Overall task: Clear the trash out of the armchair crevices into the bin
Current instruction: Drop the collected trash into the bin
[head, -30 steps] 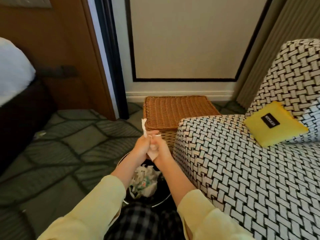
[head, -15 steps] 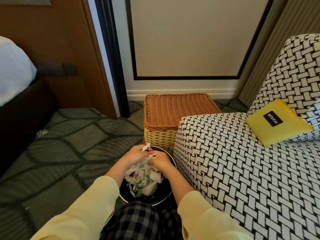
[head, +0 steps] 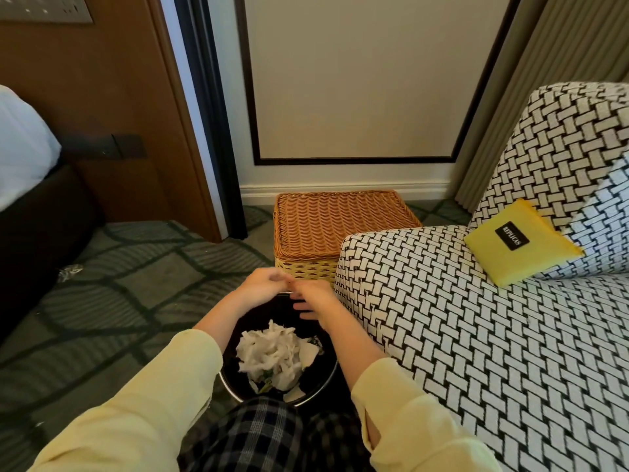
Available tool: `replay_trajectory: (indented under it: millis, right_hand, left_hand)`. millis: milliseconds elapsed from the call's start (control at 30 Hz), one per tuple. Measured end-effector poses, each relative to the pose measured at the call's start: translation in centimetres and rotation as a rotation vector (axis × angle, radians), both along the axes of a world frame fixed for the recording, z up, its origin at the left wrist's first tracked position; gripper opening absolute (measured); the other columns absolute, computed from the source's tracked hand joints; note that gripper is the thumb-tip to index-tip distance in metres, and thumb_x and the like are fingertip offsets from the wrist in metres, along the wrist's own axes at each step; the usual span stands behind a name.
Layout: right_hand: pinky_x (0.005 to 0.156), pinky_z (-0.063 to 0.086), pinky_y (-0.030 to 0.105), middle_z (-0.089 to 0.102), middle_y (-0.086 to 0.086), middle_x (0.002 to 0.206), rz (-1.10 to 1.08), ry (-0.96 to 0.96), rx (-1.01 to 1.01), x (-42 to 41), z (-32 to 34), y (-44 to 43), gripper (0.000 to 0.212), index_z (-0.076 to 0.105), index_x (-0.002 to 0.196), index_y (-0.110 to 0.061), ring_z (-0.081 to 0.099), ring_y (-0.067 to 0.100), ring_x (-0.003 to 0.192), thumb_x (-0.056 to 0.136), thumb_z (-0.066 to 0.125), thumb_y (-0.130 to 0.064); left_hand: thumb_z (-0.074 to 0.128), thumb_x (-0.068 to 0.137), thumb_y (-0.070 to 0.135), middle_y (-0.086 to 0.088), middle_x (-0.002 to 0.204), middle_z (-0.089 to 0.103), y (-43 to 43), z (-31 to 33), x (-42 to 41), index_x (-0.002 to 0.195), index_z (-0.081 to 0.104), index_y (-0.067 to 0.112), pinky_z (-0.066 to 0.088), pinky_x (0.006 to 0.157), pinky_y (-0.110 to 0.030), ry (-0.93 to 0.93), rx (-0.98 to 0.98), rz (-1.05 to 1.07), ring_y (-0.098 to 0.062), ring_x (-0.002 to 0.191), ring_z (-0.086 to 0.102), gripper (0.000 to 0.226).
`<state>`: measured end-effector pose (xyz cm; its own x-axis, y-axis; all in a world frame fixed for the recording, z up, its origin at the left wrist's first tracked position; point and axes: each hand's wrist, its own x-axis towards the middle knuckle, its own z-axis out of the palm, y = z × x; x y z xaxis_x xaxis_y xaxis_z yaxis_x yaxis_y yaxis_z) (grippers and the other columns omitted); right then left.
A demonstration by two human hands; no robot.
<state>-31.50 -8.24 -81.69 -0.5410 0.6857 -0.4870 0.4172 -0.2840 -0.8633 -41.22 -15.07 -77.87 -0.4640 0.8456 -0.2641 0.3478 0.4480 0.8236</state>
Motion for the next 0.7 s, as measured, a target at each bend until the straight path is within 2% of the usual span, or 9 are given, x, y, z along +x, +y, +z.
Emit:
replay_trajectory:
  millis: [33, 133, 267, 367, 433, 467, 533, 600, 700]
  right_hand:
    - [0.046, 0.045, 0.016, 0.055, -0.006, 0.076, -0.011, 0.043, 0.000, -0.3, 0.9, 0.9, 0.037, 0.059, 0.118, -0.008, 0.053, 0.006, 0.060, 0.085, 0.053, -0.024]
    - [0.051, 0.050, 0.018, 0.058, -0.003, 0.080, -0.047, 0.172, 0.019, 0.9, 5.8, 2.9, 0.031, 0.060, 0.116, -0.006, 0.057, 0.009, 0.064, 0.087, 0.053, -0.017]
    - [0.060, 0.053, 0.021, 0.063, 0.000, 0.081, -0.085, 0.310, 0.066, 4.9, 11.0, 5.1, 0.028, 0.060, 0.116, -0.004, 0.061, 0.012, 0.068, 0.091, 0.052, -0.013]
    - [0.069, 0.054, 0.026, 0.064, -0.001, 0.085, -0.157, 0.400, 0.107, 9.5, 13.9, 6.5, 0.026, 0.061, 0.114, -0.007, 0.062, 0.011, 0.072, 0.091, 0.051, -0.015]
    - [0.081, 0.054, 0.034, 0.064, 0.003, 0.086, -0.258, 0.444, 0.111, 12.7, 14.8, 7.5, 0.028, 0.059, 0.116, -0.002, 0.062, 0.014, 0.072, 0.091, 0.051, -0.013]
    - [0.083, 0.053, 0.034, 0.064, 0.004, 0.086, -0.303, 0.454, 0.110, 14.3, 15.2, 7.9, 0.029, 0.058, 0.117, -0.001, 0.063, 0.015, 0.073, 0.091, 0.050, -0.012]
    - [0.074, 0.055, 0.027, 0.064, 0.004, 0.088, -0.384, 0.476, 0.115, 17.8, 15.8, 8.4, 0.030, 0.057, 0.119, -0.001, 0.063, 0.015, 0.074, 0.092, 0.049, -0.013]
    - [0.069, 0.055, 0.024, 0.063, 0.005, 0.094, -0.471, 0.522, 0.113, 20.8, 16.2, 9.0, 0.031, 0.056, 0.120, -0.003, 0.063, 0.014, 0.075, 0.092, 0.047, -0.013]
    - [0.088, 0.053, 0.035, 0.062, 0.011, 0.103, -0.618, 0.583, 0.111, 25.3, 16.9, 9.5, 0.031, 0.053, 0.121, -0.001, 0.062, 0.018, 0.076, 0.091, 0.048, -0.010]
  left_hand:
    - [0.054, 0.089, 0.007, -0.004, 0.096, 0.063, 0.4, 0.9, 0.3, 0.096, 0.065, 0.015, 0.045, 0.072, -0.022, -0.043, 0.041, 0.041, -0.013, 0.086, 0.058, 0.016]
    - [0.051, 0.091, 0.015, -0.002, 0.102, 0.064, 2.1, 4.0, 1.5, 0.094, 0.065, 0.023, 0.046, 0.084, -0.033, -0.158, 0.158, 0.093, -0.016, 0.097, 0.058, 0.016]
    - [0.052, 0.090, 0.014, 0.004, 0.095, 0.065, 5.0, 8.2, 4.6, 0.087, 0.065, 0.028, 0.047, 0.089, -0.038, -0.237, 0.325, 0.077, -0.016, 0.096, 0.060, 0.019]
    - [0.051, 0.090, 0.012, 0.002, 0.093, 0.066, 7.4, 10.6, 8.3, 0.088, 0.064, 0.025, 0.051, 0.085, -0.036, -0.253, 0.384, -0.033, -0.017, 0.092, 0.061, 0.018]
    - [0.051, 0.089, 0.009, -0.002, 0.094, 0.066, 8.8, 11.7, 11.3, 0.088, 0.064, 0.024, 0.052, 0.083, -0.034, -0.275, 0.404, -0.120, -0.018, 0.089, 0.061, 0.019]
    - [0.051, 0.088, 0.008, -0.003, 0.095, 0.066, 9.5, 12.2, 12.9, 0.088, 0.064, 0.023, 0.052, 0.083, -0.034, -0.283, 0.410, -0.160, -0.018, 0.088, 0.061, 0.020]
    - [0.051, 0.088, 0.008, -0.003, 0.094, 0.067, 10.9, 13.3, 16.4, 0.087, 0.063, 0.024, 0.053, 0.077, -0.031, -0.265, 0.408, -0.233, -0.015, 0.082, 0.061, 0.020]
    - [0.051, 0.088, 0.009, 0.001, 0.083, 0.064, 12.0, 14.3, 19.6, 0.082, 0.062, 0.025, 0.049, 0.064, -0.023, -0.239, 0.423, -0.293, -0.011, 0.070, 0.058, 0.021]
    - [0.050, 0.086, 0.006, 0.004, 0.074, 0.059, 13.2, 15.8, 24.1, 0.074, 0.060, 0.025, 0.043, 0.057, -0.020, -0.245, 0.469, -0.372, -0.009, 0.063, 0.052, 0.025]
